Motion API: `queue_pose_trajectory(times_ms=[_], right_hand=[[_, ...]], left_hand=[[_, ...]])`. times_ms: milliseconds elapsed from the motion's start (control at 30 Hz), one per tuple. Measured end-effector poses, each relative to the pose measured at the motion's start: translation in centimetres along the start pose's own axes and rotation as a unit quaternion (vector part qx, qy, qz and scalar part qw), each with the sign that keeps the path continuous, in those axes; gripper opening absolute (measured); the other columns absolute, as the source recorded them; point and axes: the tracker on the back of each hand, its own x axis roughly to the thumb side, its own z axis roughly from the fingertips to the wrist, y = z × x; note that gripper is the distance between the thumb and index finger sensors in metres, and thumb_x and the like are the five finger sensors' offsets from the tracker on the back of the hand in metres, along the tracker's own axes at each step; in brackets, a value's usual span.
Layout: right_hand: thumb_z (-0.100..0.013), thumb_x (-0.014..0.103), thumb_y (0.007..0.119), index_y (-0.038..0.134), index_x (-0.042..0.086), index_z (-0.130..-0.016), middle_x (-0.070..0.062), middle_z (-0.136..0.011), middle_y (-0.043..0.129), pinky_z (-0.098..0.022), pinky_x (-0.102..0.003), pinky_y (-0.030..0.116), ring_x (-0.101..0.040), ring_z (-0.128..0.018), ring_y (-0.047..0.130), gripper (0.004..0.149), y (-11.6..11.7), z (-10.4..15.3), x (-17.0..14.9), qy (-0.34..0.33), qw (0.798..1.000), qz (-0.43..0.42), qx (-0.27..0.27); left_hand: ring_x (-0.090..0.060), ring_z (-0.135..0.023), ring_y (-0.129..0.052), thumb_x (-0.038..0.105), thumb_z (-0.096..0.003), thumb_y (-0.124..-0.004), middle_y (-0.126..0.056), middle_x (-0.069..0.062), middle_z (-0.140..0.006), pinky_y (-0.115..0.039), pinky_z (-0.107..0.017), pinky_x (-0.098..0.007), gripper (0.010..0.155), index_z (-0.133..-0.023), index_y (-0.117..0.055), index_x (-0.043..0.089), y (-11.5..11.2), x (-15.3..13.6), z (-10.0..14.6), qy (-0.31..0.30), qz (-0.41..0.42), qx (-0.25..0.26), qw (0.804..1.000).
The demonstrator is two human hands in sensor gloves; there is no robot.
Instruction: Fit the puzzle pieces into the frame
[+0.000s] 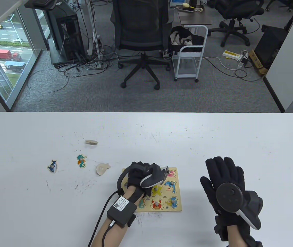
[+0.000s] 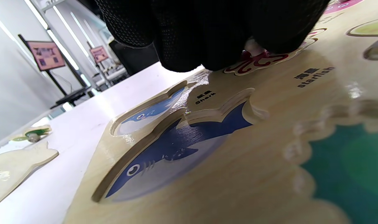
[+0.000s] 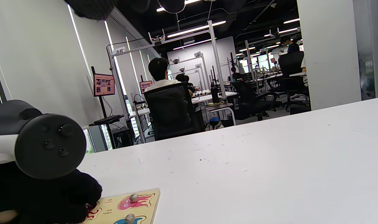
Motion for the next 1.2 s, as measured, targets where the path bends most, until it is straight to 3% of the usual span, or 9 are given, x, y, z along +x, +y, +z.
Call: queue_pose_trajectory(times_ms=[167, 367, 467, 600, 833, 1033, 1200], right_hand=[[-0.049, 0.054, 0.071, 0.052, 0.034, -0.108, 0.001, -0.119, 0.052, -0.083, -0.059, 0.036, -0.034, -0.114, 0.046, 0.065, -0.1, 0.1, -0.1, -0.001, 1.0, -0.004, -0.002], [-0.049, 0.054, 0.071, 0.052, 0.034, -0.109, 0.001, -0.119, 0.052, -0.083, -0.059, 0.036, -0.035, -0.114, 0.046, 0.065, -0.3, 0.2, -0.1, -0.004, 1.0, -0.007, -0.006], [-0.049, 0.054, 0.071, 0.052, 0.034, -0.108, 0.001, -0.119, 0.052, -0.083, -0.059, 0.037, -0.035, -0.114, 0.046, 0.065, -0.3, 0.2, -0.1, -0.005, 1.0, -0.009, -0.006], [-0.049, 0.054, 0.071, 0.052, 0.034, -0.108, 0.001, -0.119, 0.052, -0.083, -0.058, 0.037, -0.035, -0.113, 0.047, 0.065, -0.3, 0.2, -0.1, -0.005, 1.0, -0.01, -0.006], [-0.049, 0.054, 0.071, 0.052, 0.034, -0.109, 0.001, -0.119, 0.052, -0.083, -0.058, 0.037, -0.035, -0.114, 0.047, 0.065, -0.1, 0.1, -0.1, -0.002, 1.0, -0.004, -0.001], [-0.049, 0.054, 0.071, 0.052, 0.034, -0.108, 0.001, -0.119, 0.052, -0.083, -0.058, 0.036, -0.035, -0.114, 0.047, 0.065, -0.1, 0.1, -0.1, 0.001, 1.0, -0.004, -0.001], [-0.049, 0.054, 0.071, 0.053, 0.034, -0.108, 0.001, -0.119, 0.052, -0.083, -0.058, 0.036, -0.034, -0.114, 0.047, 0.065, -0.1, 0.1, -0.1, 0.001, 1.0, -0.004, 0.0]], left_hand=[[-0.013, -0.095, -0.09, 0.061, -0.0479, -0.075, -0.09, 0.016, -0.1, -0.076, -0.077, -0.043, 0.057, -0.102, -0.07, 0.044, 0.4, -2.8, 0.4, 0.013, 0.051, 0.005, 0.999], [-0.017, -0.102, -0.084, 0.062, -0.0488, -0.073, -0.083, 0.011, -0.109, -0.073, -0.079, -0.045, 0.062, -0.107, -0.064, 0.042, 0.3, -10.1, 1.0, 0.083, 0.107, -0.01, 0.991], [-0.019, -0.105, -0.081, 0.06, -0.0501, -0.072, -0.079, 0.01, -0.113, -0.07, -0.081, -0.045, 0.063, -0.109, -0.061, 0.041, -0.7, -13.8, 1.4, 0.121, 0.137, -0.038, 0.982], [-0.022, -0.107, -0.078, 0.06, -0.0505, -0.072, -0.076, 0.007, -0.115, -0.068, -0.081, -0.046, 0.066, -0.111, -0.058, 0.039, -4.0, -17.4, 1.8, 0.164, 0.178, -0.092, 0.966], [-0.022, -0.106, -0.079, 0.06, -0.0498, -0.074, -0.077, 0.007, -0.114, -0.068, -0.081, -0.048, 0.068, -0.111, -0.058, 0.037, -7.7, -17.5, 1.6, 0.173, 0.158, -0.126, 0.964], [-0.021, -0.106, -0.078, 0.061, -0.0498, -0.073, -0.077, 0.008, -0.113, -0.068, -0.081, -0.048, 0.07, -0.112, -0.054, 0.036, -9.0, -16.6, 0.9, 0.178, 0.117, -0.15, 0.965], [-0.019, -0.103, -0.082, 0.057, -0.0489, -0.077, -0.08, 0.009, -0.108, -0.069, -0.081, -0.047, 0.07, -0.111, -0.054, 0.035, -9.3, -16.2, 0.9, 0.18, 0.115, -0.127, 0.968]])
